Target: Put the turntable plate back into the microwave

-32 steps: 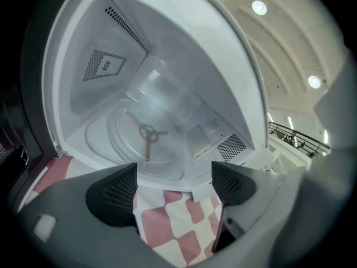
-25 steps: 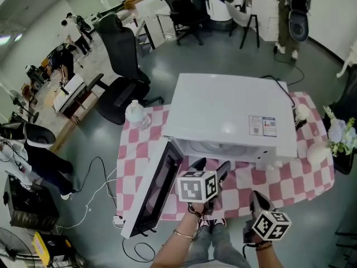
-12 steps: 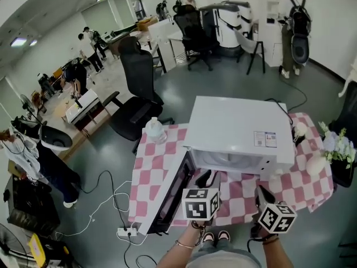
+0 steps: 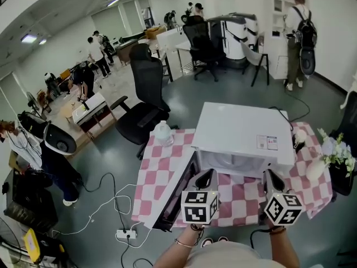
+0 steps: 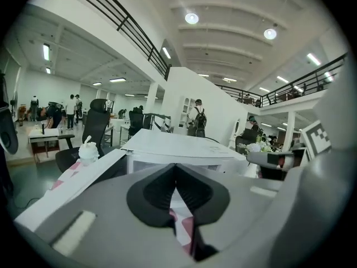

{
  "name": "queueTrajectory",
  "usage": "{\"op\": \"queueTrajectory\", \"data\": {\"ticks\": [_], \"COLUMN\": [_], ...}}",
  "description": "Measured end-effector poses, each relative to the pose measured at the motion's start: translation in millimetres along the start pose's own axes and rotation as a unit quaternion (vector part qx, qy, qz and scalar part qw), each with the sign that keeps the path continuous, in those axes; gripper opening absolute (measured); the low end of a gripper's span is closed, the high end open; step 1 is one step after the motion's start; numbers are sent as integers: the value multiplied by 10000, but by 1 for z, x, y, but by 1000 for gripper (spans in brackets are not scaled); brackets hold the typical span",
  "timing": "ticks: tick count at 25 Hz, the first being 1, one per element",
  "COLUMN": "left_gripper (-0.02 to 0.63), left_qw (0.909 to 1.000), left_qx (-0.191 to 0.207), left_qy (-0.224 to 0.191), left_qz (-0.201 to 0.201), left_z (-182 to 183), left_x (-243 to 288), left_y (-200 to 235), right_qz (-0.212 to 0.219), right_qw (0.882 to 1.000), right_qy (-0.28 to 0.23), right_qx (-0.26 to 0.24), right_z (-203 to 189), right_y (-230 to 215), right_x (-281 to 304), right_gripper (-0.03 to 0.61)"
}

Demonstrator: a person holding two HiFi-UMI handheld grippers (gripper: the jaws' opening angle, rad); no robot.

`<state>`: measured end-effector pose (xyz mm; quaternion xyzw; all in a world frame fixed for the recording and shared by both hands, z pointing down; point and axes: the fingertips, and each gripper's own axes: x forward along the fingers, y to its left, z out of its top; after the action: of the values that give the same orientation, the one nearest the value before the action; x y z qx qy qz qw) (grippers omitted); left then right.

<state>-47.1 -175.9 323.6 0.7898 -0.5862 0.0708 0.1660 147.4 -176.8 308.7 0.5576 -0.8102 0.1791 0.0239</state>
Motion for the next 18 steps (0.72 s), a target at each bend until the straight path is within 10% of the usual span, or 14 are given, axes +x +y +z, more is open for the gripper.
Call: {"op": "queueTrajectory", "data": {"ticks": [18], "left_gripper": [-3], "left_qw": [9994], "left_qx": [141], "left_qy": [72], "left_qz": [294], "left_z": [-5], "left_x": [2], "left_y": [6], "right_qz": [-332], "right_qw": [9990], "right_qy": [-96], "right_qx": [-288], "right_z": [6], "right_y": [-19], "right_x": [-16], "right_gripper": [9]}}
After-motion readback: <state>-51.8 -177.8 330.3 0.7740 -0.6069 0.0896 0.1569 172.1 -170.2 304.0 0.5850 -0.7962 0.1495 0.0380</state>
